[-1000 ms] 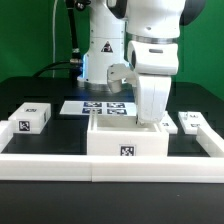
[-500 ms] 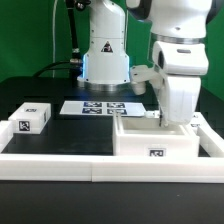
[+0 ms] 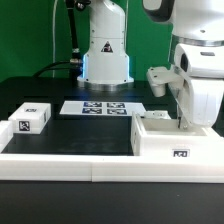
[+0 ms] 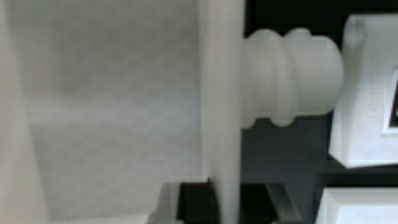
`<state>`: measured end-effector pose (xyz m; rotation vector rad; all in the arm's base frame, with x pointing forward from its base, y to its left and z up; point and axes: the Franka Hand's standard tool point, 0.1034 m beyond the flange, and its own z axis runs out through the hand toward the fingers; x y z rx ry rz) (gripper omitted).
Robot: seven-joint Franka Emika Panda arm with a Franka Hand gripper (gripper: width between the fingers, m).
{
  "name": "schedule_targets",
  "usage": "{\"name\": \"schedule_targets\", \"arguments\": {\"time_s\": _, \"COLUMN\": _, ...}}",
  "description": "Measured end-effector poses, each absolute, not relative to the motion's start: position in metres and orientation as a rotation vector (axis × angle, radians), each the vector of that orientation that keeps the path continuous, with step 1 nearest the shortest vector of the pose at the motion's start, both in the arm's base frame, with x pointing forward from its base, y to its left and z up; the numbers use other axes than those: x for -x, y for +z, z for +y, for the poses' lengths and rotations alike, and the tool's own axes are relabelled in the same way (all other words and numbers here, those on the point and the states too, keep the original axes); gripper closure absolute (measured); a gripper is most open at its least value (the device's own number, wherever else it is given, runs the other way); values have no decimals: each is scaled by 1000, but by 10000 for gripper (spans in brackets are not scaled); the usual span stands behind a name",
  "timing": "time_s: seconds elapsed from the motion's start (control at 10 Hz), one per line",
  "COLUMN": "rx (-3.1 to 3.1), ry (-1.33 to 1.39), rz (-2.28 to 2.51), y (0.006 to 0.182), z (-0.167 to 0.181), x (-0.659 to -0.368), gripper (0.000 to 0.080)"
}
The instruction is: Assemble cabinet
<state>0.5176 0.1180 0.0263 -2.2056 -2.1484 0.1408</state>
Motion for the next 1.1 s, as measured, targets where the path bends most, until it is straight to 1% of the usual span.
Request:
{"name": "schedule_targets", "arguments": {"time_s": 0.2, "rx": 2207, "ry": 157, "rz": -2141, "y": 28, "z": 124, "x": -518, "gripper": 752}}
{"name": "schedule_targets", "arguments": {"time_s": 0.6, "rx": 2214, "ry": 164, "rz": -2132, "y": 28, "z": 123, "x": -518, "gripper": 752}}
{"name": "schedule_targets", "arguments": {"time_s": 0.7, "rx": 2215, "ry": 164, "rz": -2131, "y": 28, "z": 123, "x": -518, "gripper": 674}}
{"name": "schedule_targets", "arguments": {"time_s": 0.8, "rx": 2215, "ry": 164, "rz": -2131, "y": 28, "z": 123, "x": -518, "gripper": 490}}
{"name": "schedule_targets", "arguments": {"time_s": 0.9, "rx": 2215, "ry": 164, "rz": -2131, "y": 28, "z": 123, "x": -518, "gripper": 490}}
{"name": "schedule_targets", "arguments": {"time_s": 1.0, "rx": 2215, "ry": 164, "rz": -2131, "y": 28, "z": 123, "x": -518, "gripper": 307}}
{"name": "schedule_targets", "arguments": {"time_s": 1.1, "rx": 2216, "ry": 164, "rz": -2130, "y": 28, "z": 122, "x": -518, "gripper": 171}}
